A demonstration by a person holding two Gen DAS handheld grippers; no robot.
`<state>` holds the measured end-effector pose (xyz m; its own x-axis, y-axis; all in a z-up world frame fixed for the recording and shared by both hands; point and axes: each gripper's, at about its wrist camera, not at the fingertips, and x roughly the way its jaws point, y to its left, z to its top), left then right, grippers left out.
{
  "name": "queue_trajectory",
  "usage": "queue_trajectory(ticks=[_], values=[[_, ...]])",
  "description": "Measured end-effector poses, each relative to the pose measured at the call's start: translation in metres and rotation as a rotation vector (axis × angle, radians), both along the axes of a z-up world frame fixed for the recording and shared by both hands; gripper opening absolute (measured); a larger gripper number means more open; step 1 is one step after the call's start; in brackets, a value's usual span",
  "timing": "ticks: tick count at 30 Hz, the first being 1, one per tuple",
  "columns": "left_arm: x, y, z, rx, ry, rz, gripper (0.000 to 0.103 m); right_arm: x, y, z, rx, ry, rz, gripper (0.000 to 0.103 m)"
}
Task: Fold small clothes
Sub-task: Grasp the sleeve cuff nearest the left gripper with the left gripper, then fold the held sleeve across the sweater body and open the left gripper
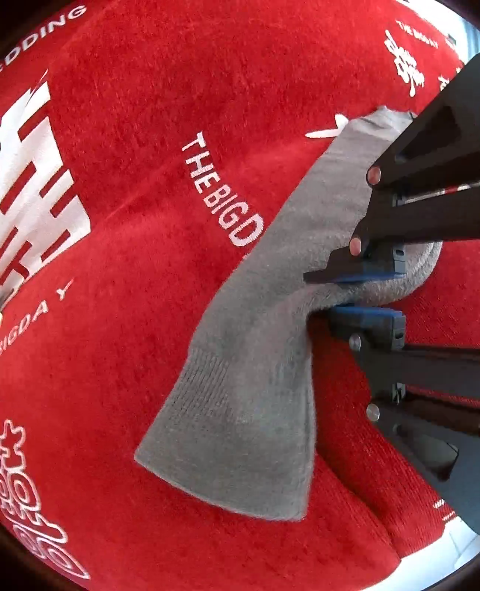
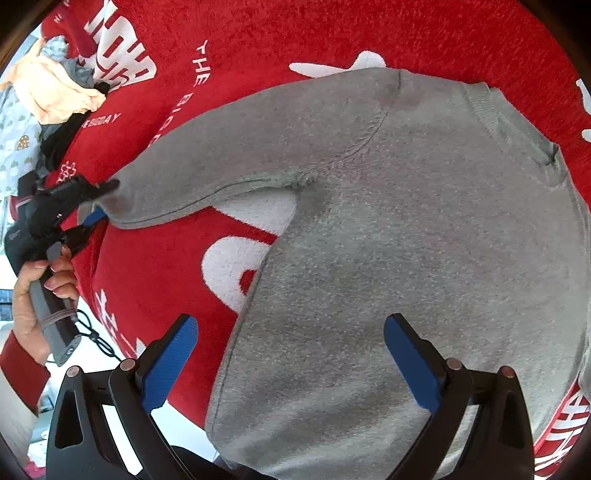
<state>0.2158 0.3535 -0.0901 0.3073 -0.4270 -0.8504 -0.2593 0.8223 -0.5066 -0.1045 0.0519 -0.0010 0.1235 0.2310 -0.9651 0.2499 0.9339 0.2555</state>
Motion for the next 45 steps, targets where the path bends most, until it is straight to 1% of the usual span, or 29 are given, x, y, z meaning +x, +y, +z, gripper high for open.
queue_trajectory(ticks=[2, 6, 11, 15, 16, 20, 23, 24, 25, 27, 28, 29, 31, 33, 34, 38, 40, 42, 43, 44, 45], values=[[-0.002, -0.003, 0.006, 0.009, -0.022, -0.020, 0.011, -0.002, 0.000, 0.001, 0.009, 0.000, -0.005, 0.101], [-0.007, -0.018, 0.030, -0.059, -0.090, -0.081, 0.011, -0.006, -0.007, 0.003, 0.015, -0.002, -0.035, 0.101], [-0.012, -0.065, 0.074, -0.120, -0.184, -0.244, 0.011, -0.015, -0.024, 0.012, 0.007, -0.020, -0.093, 0.101], [-0.021, -0.126, 0.108, -0.168, -0.248, -0.380, 0.011, -0.028, -0.044, 0.015, 0.003, -0.030, -0.140, 0.101], [-0.025, -0.138, 0.113, -0.177, -0.259, -0.405, 0.011, -0.033, -0.053, 0.016, 0.003, -0.029, -0.160, 0.101], [-0.045, -0.208, 0.137, -0.230, -0.299, -0.506, 0.011, -0.054, -0.088, 0.019, 0.005, -0.038, -0.214, 0.101], [-0.067, -0.267, 0.144, -0.232, -0.312, -0.596, 0.011, -0.076, -0.125, 0.021, -0.002, -0.039, -0.248, 0.101], [-0.076, -0.289, 0.145, -0.238, -0.309, -0.628, 0.011, -0.079, -0.130, 0.021, -0.003, -0.039, -0.253, 0.101], [-0.085, -0.304, 0.145, -0.238, -0.306, -0.652, 0.011, -0.091, -0.151, 0.022, -0.007, -0.037, -0.280, 0.101], [-0.105, -0.344, 0.140, -0.231, -0.294, -0.717, 0.011, -0.102, -0.168, 0.023, -0.010, -0.035, -0.304, 0.101], [-0.112, -0.358, 0.136, -0.226, -0.289, -0.741, 0.011, -0.115, -0.189, 0.023, -0.016, -0.032, -0.333, 0.101], [-0.122, -0.376, 0.132, -0.212, -0.282, -0.773, 0.011, -0.117, -0.193, 0.023, -0.017, -0.030, -0.339, 0.101], [-0.140, -0.406, 0.122, -0.186, -0.266, -0.831, 0.011, -0.136, -0.222, 0.020, -0.028, -0.021, -0.378, 0.100], [-0.159, -0.433, 0.106, -0.136, -0.250, -0.887, 0.011, -0.144, -0.235, 0.017, -0.031, -0.017, -0.400, 0.101], [-0.164, -0.442, 0.099, -0.108, -0.243, -0.901, 0.011, -0.153, -0.250, 0.012, -0.033, -0.011, -0.423, 0.101], [-0.184, -0.469, 0.068, 0.031, -0.209, -0.941, 0.011, -0.169, -0.269, -0.001, -0.035, 0.008, -0.462, 0.100], [-0.189, -0.470, 0.064, 0.082, -0.215, -0.956, 0.012, -0.175, -0.277, -0.007, -0.032, 0.017, -0.482, 0.100], [-0.192, -0.465, 0.069, 0.108, -0.235, -0.961, 0.012, -0.177, -0.282, -0.011, -0.033, 0.026, -0.493, 0.100], [-0.194, -0.460, 0.075, 0.122, -0.250, -0.965, 0.019, -0.176, -0.280, -0.012, -0.035, 0.027, -0.494, 0.100], [-0.195, -0.456, 0.080, 0.133, -0.261, -0.967, 0.045, -0.175, -0.281, -0.012, -0.038, 0.025, -0.494, 0.100], [-0.196, -0.450, 0.088, 0.160, -0.281, -0.959, 0.079, -0.172, -0.282, -0.010, -0.043, 0.020, -0.491, 0.100]])
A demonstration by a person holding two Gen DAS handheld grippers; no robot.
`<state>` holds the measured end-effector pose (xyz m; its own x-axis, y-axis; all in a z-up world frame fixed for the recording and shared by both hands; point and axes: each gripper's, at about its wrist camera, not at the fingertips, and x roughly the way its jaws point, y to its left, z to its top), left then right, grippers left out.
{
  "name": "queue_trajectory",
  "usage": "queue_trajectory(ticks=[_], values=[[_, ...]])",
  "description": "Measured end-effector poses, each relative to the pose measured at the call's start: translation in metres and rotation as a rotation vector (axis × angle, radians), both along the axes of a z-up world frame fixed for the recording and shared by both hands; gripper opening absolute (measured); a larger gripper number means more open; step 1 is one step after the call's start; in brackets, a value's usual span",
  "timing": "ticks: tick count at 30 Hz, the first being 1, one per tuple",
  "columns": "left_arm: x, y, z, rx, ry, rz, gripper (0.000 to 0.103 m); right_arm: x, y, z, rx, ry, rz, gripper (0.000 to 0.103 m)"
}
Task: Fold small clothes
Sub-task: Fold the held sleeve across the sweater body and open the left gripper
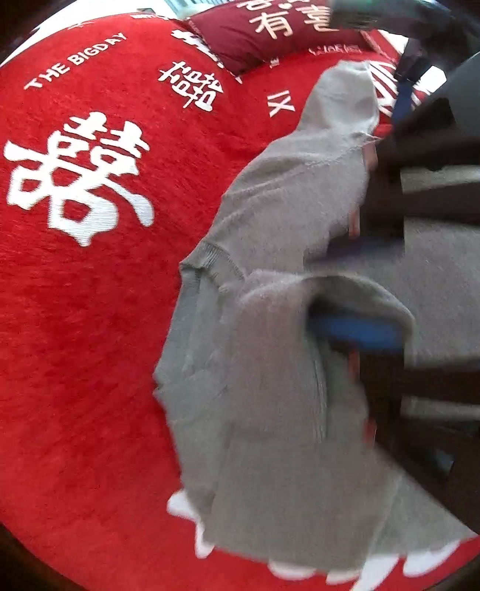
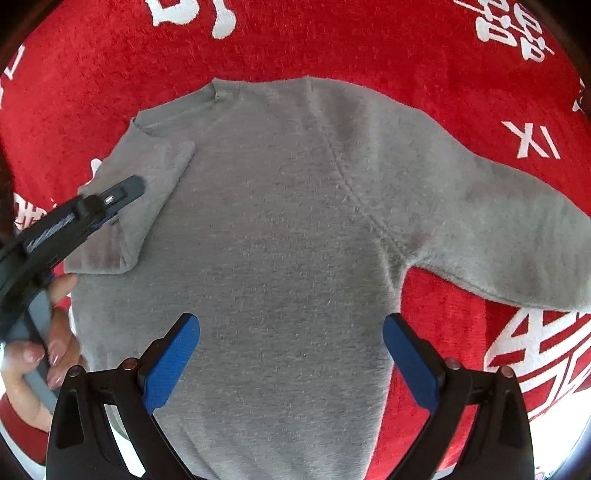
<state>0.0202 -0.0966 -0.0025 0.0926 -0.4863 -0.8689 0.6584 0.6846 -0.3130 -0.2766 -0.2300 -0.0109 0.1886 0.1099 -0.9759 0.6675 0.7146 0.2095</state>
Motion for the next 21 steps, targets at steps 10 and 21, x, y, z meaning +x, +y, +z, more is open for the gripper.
queue_trajectory(ticks=[10, 21], values=[[0.075, 0.098, 0.016, 0.196, -0.141, 0.166, 0.089, 0.115, 0.063, 0.044, -0.249, -0.096, 0.317, 0.100], [0.191, 0.133, -0.045, 0.220, 0.057, 0.311, 0.089, 0.179, 0.107, -0.010, -0.597, 0.094, 0.721, 0.037]])
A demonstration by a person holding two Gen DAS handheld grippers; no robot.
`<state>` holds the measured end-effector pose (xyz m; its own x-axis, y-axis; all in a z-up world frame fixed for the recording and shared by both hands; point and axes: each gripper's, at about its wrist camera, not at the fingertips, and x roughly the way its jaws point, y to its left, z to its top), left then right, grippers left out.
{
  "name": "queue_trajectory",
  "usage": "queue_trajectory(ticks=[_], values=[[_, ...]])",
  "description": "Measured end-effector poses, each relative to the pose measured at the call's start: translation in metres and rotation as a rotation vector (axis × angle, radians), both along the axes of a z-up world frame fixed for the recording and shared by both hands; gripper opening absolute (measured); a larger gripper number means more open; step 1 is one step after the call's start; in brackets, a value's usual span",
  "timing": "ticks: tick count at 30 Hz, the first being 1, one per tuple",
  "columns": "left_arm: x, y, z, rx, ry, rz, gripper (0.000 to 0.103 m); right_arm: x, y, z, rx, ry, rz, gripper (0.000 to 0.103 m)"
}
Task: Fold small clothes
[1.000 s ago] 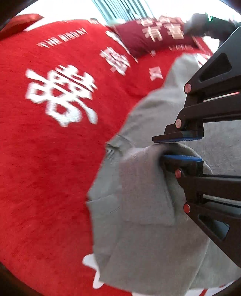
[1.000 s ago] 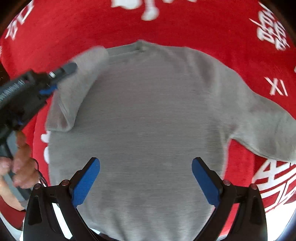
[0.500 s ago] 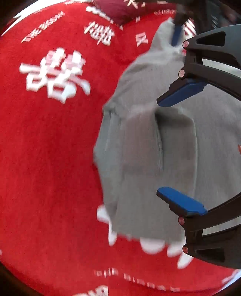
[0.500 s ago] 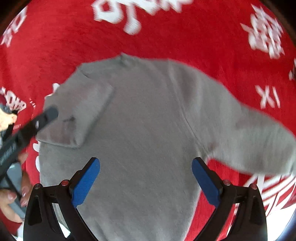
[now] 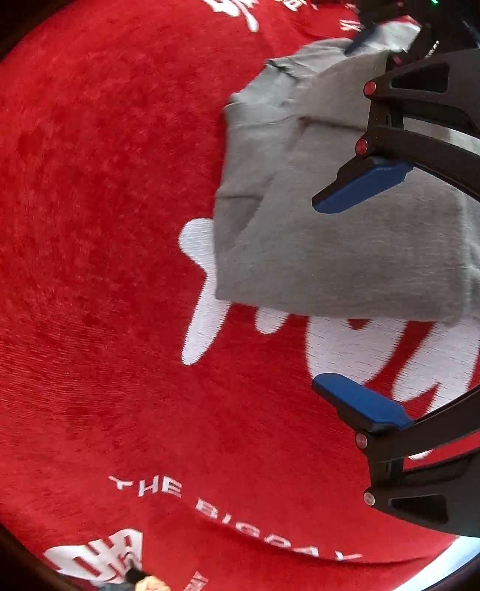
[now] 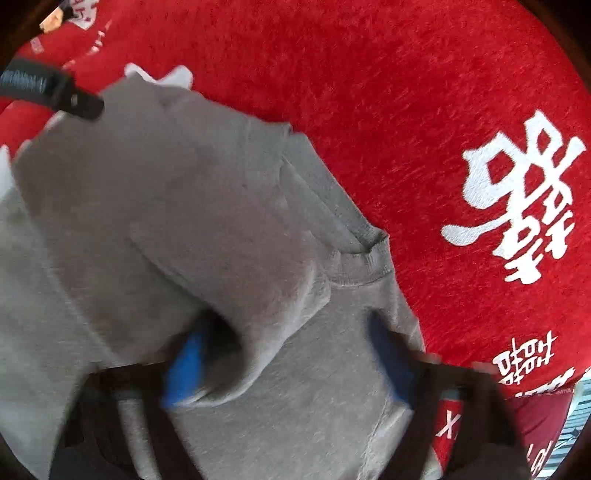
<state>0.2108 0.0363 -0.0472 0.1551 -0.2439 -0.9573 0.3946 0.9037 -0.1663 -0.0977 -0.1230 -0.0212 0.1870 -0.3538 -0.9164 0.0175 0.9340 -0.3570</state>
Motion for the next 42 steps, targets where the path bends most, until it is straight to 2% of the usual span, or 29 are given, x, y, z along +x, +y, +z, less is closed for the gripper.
queue_trajectory(ticks=[1, 3, 4, 6, 7, 8, 9, 10, 13, 15, 16, 17, 18, 19, 21, 23, 25, 27, 28, 30, 31, 32, 33, 34, 35, 38, 42], values=[[0.004, 0.000, -0.002, -0.008, 0.008, 0.001, 0.089, -0.005, -0.021, 0.007, 0.105, -0.041, -0.095, 0.031], [0.010, 0.000, -0.005, -0.011, 0.018, 0.001, 0.089, -0.021, -0.061, 0.019, 0.311, -0.151, -0.293, 0.031], [0.013, 0.000, -0.007, -0.013, 0.027, 0.001, 0.089, -0.036, -0.089, 0.022, 0.440, -0.217, -0.431, 0.031], [0.020, 0.003, -0.014, -0.024, 0.062, 0.013, 0.089, -0.071, -0.132, 0.013, 0.609, -0.283, -0.676, 0.044], [0.023, 0.004, -0.017, -0.030, 0.077, 0.020, 0.089, -0.081, -0.140, 0.009, 0.650, -0.285, -0.728, 0.057], [0.026, 0.006, -0.020, -0.036, 0.088, 0.029, 0.089, -0.092, -0.148, 0.002, 0.702, -0.286, -0.785, 0.065], [0.027, 0.006, -0.022, -0.035, 0.089, 0.033, 0.088, -0.110, -0.159, -0.008, 0.786, -0.294, -0.870, 0.066], [0.028, 0.007, -0.023, -0.034, 0.087, 0.035, 0.087, -0.116, -0.161, -0.011, 0.810, -0.298, -0.894, 0.066], [0.030, 0.006, -0.024, -0.018, 0.067, 0.032, 0.067, -0.135, -0.169, -0.013, 0.870, -0.356, -0.969, 0.066], [0.027, -0.001, -0.020, -0.029, 0.067, 0.012, 0.034, -0.140, -0.172, -0.017, 0.901, -0.375, -1.012, 0.066], [0.027, -0.004, -0.019, -0.034, 0.072, -0.001, 0.029, -0.140, -0.174, -0.018, 0.911, -0.383, -1.030, 0.065], [0.027, -0.005, -0.017, -0.021, 0.063, -0.007, 0.026, -0.137, -0.175, -0.019, 0.907, -0.380, -1.036, 0.054], [0.027, -0.006, -0.015, -0.006, 0.042, -0.010, 0.015, -0.132, -0.176, -0.019, 0.876, -0.353, -1.031, 0.039], [0.028, -0.006, -0.012, 0.004, 0.024, -0.010, 0.013, -0.127, -0.177, -0.020, 0.874, -0.342, -1.015, 0.007], [0.033, -0.002, -0.008, 0.011, -0.003, 0.010, 0.013, -0.120, -0.177, -0.015, 0.882, -0.355, -0.989, 0.008], [0.042, 0.008, -0.009, 0.026, -0.019, 0.029, 0.013, -0.108, -0.175, 0.001, 0.886, -0.401, -0.901, 0.008], [0.051, 0.021, -0.014, 0.049, -0.012, 0.051, 0.013, -0.099, -0.174, 0.006, 0.872, -0.408, -0.841, 0.008], [0.056, 0.037, -0.014, 0.051, -0.002, 0.073, 0.013, -0.097, -0.175, -0.004, 0.856, -0.386, -0.838, 0.008], [0.057, 0.043, -0.012, 0.043, 0.009, 0.086, 0.013, -0.100, -0.177, -0.017, 0.846, -0.346, -0.860, 0.012], [0.055, 0.055, -0.004, -0.009, 0.030, 0.085, 0.016, -0.109, -0.178, -0.029, 0.830, -0.290, -0.911, 0.013], [0.053, 0.055, -0.001, -0.030, 0.039, 0.066, 0.024, -0.115, -0.180, -0.029, 0.846, -0.303, -0.918, 0.015], [0.055, 0.061, 0.002, -0.045, 0.048, 0.044, 0.055, -0.123, -0.180, -0.025, 0.852, -0.316, -0.927, 0.027], [0.055, 0.064, 0.007, -0.066, 0.047, 0.030, 0.074, -0.125, -0.179, -0.023, 0.847, -0.315, -0.928, 0.036], [0.055, 0.063, 0.009, -0.084, 0.038, 0.023, 0.074, -0.132, -0.176, -0.017, 0.843, -0.316, -0.922, 0.050], [0.056, 0.062, 0.012, -0.118, 0.042, 0.005, 0.074, -0.138, -0.173, -0.013, 0.844, -0.315, -0.915, 0.053], [0.062, 0.050, 0.009, -0.164, 0.100, -0.009, 0.074, -0.147, -0.155, -0.002, 0.854, -0.309, -0.884, 0.053], [0.060, 0.023, -0.007, -0.148, 0.159, -0.036, 0.074, -0.158, -0.141, 0.009, 0.861, -0.298, -0.848, 0.052]])
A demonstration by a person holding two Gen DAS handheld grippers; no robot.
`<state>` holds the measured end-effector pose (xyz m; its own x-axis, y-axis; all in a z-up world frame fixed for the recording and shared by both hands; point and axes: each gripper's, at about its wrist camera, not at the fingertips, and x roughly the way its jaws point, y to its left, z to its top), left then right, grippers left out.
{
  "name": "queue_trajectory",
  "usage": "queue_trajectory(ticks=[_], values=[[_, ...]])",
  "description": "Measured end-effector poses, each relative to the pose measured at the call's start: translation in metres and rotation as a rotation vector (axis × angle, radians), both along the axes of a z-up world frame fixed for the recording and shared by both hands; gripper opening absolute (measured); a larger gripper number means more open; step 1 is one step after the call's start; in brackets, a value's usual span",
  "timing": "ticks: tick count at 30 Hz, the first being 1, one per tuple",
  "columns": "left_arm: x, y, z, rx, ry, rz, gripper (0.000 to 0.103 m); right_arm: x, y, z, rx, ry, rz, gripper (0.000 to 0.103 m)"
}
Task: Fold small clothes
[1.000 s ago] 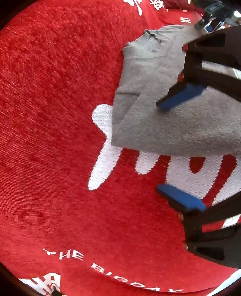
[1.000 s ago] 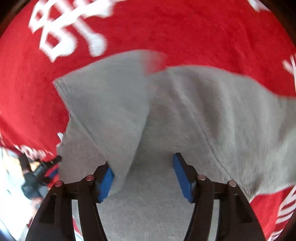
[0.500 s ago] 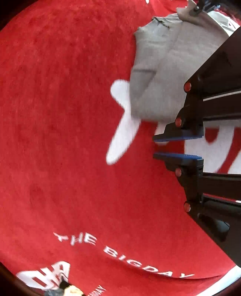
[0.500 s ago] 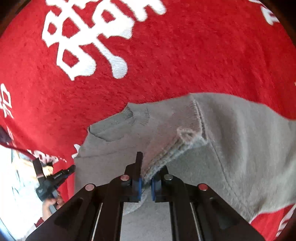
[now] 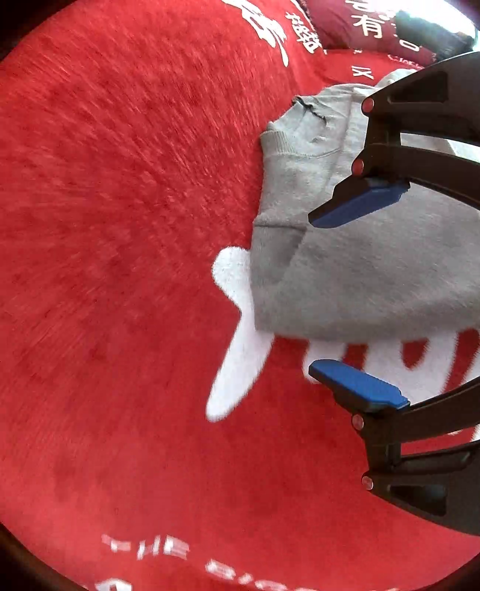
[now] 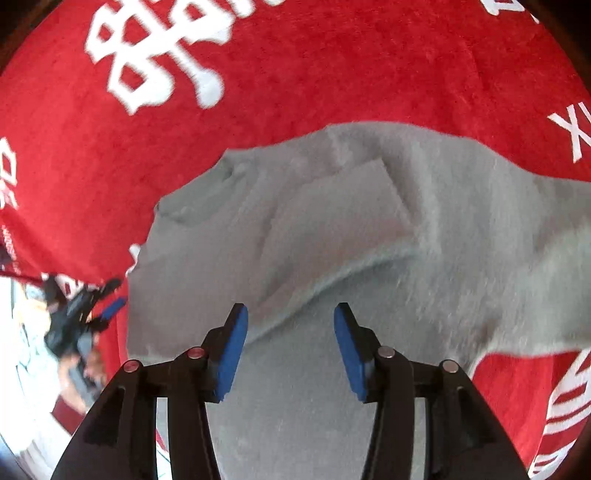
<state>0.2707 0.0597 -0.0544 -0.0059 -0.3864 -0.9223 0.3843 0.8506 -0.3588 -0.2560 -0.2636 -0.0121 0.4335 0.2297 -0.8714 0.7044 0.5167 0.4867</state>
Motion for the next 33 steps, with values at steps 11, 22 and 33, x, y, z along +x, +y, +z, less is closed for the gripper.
queue_trajectory(ticks=[11, 22, 33], values=[[0.005, 0.003, 0.004, 0.046, -0.082, -0.042, 0.010, 0.006, 0.034, 0.003, 0.041, -0.025, 0.063, 0.052], [-0.001, 0.032, 0.035, 0.114, -0.131, -0.033, 0.010, 0.009, 0.037, 0.005, 0.043, 0.010, 0.097, 0.052], [-0.116, 0.029, 0.061, 0.113, -0.109, -0.099, 0.054, 0.011, 0.057, 0.014, 0.053, 0.006, 0.127, 0.057]])
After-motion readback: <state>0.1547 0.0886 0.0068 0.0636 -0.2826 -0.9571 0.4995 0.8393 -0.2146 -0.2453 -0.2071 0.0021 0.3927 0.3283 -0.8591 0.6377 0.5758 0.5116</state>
